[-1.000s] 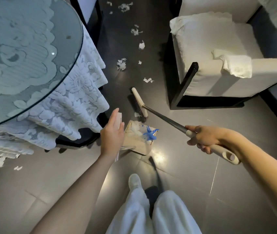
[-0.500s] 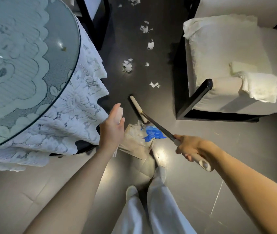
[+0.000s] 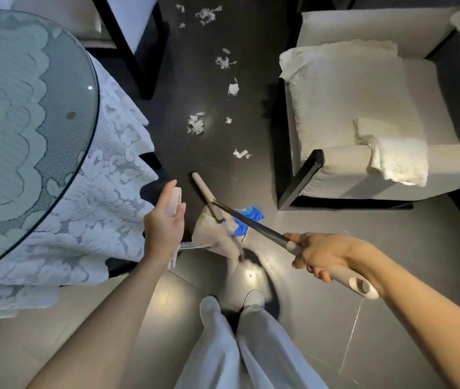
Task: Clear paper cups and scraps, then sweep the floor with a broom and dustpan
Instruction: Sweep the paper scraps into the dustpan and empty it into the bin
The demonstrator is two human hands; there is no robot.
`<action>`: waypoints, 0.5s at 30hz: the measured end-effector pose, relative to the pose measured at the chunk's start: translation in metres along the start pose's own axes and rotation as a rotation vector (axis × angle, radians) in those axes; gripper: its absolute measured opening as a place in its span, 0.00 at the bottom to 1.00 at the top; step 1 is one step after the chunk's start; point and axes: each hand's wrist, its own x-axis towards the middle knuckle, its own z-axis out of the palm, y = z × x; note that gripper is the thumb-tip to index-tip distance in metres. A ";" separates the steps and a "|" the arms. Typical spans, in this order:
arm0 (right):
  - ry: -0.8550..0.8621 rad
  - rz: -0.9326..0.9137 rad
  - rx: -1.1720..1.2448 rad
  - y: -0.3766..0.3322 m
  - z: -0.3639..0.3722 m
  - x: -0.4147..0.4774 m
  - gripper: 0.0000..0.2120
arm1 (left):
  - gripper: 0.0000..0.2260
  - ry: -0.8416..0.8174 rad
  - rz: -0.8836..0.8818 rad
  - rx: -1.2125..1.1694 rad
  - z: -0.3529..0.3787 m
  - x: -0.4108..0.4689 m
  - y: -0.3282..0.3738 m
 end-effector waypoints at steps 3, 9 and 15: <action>0.028 -0.026 0.055 -0.007 -0.017 -0.003 0.31 | 0.20 0.036 -0.017 -0.029 0.007 0.011 0.009; 0.103 -0.044 0.151 -0.039 -0.063 0.002 0.27 | 0.20 0.063 0.018 -0.046 0.025 0.046 0.027; 0.218 -0.031 0.101 -0.086 -0.111 0.033 0.29 | 0.21 0.024 0.015 -0.025 0.035 0.114 0.023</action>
